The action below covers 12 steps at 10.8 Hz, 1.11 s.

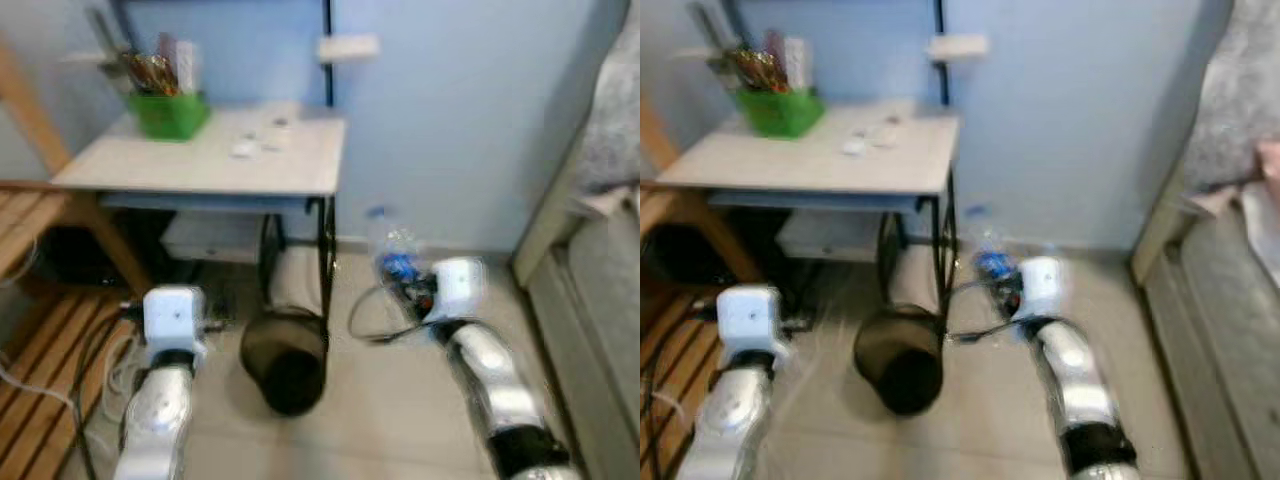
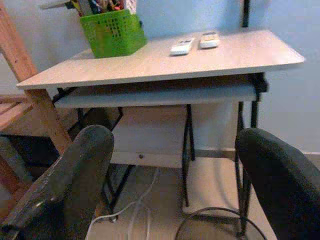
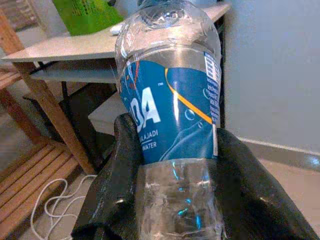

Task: Clean up the room

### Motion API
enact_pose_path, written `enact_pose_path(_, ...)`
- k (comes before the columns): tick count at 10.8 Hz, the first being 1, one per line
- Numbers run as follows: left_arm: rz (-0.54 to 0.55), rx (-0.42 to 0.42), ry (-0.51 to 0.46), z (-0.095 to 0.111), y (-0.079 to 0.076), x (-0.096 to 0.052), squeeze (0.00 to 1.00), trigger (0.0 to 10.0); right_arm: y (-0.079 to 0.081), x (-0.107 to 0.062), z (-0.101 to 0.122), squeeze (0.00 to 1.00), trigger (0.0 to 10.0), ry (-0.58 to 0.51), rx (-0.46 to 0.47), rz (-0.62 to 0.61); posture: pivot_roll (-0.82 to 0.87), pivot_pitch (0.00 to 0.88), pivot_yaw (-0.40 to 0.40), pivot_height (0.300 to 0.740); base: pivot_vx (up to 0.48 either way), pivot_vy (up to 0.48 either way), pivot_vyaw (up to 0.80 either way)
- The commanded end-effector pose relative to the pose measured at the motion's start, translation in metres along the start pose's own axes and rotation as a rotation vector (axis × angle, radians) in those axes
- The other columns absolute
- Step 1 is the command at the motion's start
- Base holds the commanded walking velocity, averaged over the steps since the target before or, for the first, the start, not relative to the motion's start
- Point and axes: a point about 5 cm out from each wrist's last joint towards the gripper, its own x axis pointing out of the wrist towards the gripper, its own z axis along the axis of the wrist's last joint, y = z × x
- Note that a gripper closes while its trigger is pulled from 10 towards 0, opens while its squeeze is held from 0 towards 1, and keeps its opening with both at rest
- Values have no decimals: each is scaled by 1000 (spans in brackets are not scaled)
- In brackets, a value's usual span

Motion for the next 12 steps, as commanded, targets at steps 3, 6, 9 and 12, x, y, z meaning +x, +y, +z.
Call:
enact_pose_path(3,3,-8,-1,2,-5,1,0,10000,-10,-1,9,24,10000,-30,-26,-17,-112,0,103,740,134,-87,773)
enact_pose_path(6,-32,11,-13,4,-10,1,0,10000,-9,1,10,27,10000,-24,-40,5,-105,0,91,740,107,-117,719)
enact_pose_path(9,-45,22,-13,4,-14,1,0,10000,-10,2,10,27,10000,-18,-50,15,-103,0,84,740,317,-355,710)
enact_pose_path(12,-41,15,-3,3,-14,2,0,10000,-8,2,9,31,10000,-19,-53,30,-104,0,85,740,326,-347,700)
